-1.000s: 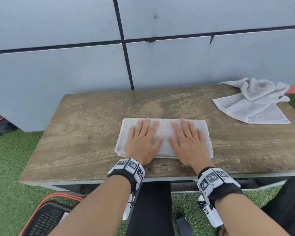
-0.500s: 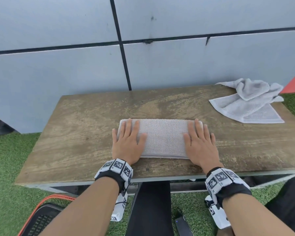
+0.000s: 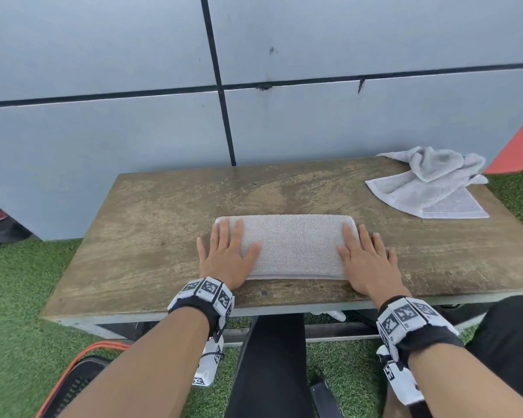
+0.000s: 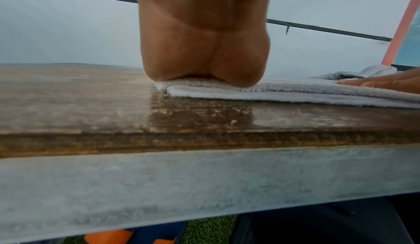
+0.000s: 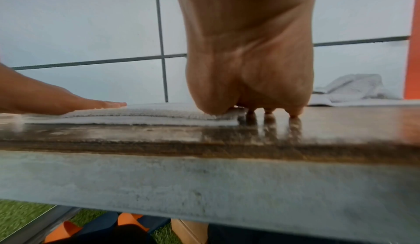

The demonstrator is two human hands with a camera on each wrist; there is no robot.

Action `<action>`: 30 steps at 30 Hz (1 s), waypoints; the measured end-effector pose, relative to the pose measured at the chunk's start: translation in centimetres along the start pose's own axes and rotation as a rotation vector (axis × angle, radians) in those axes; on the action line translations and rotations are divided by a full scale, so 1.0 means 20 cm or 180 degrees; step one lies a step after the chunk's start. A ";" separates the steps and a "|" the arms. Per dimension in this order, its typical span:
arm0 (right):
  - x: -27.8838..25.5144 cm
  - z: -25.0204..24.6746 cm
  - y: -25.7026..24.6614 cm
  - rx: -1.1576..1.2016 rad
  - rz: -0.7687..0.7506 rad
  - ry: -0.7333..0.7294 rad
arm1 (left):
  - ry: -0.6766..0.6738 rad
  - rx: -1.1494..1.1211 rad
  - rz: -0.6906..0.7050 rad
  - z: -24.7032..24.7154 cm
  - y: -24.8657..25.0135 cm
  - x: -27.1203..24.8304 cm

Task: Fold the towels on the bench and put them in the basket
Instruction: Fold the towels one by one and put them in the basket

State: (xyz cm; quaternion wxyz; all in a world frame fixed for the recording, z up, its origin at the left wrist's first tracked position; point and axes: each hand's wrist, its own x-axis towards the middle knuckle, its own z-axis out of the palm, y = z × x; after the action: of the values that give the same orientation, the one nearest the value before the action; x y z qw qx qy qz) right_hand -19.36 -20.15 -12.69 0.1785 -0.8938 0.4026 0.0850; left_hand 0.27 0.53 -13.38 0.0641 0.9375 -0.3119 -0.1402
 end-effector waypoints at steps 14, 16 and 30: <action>-0.13 -0.04 -0.18 -0.0366 -0.1037 0.0312 | 0.0011 0.1169 -0.0321 -0.14 0.21 -0.18; -0.10 -0.05 -0.14 -0.0343 -0.0894 -0.0033 | 0.0099 0.0878 -0.0086 -0.17 0.23 -0.22; -0.22 -0.09 -0.06 -0.0418 -0.1250 -0.0996 | -0.0766 -0.0003 0.1265 -0.10 0.01 -0.25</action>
State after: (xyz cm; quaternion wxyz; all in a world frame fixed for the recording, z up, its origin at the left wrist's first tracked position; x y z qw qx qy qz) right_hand -21.28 -17.06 -9.41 0.1933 -0.9405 0.1825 0.2119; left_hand -2.99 3.45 -10.34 0.0533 0.8342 -0.4958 -0.2357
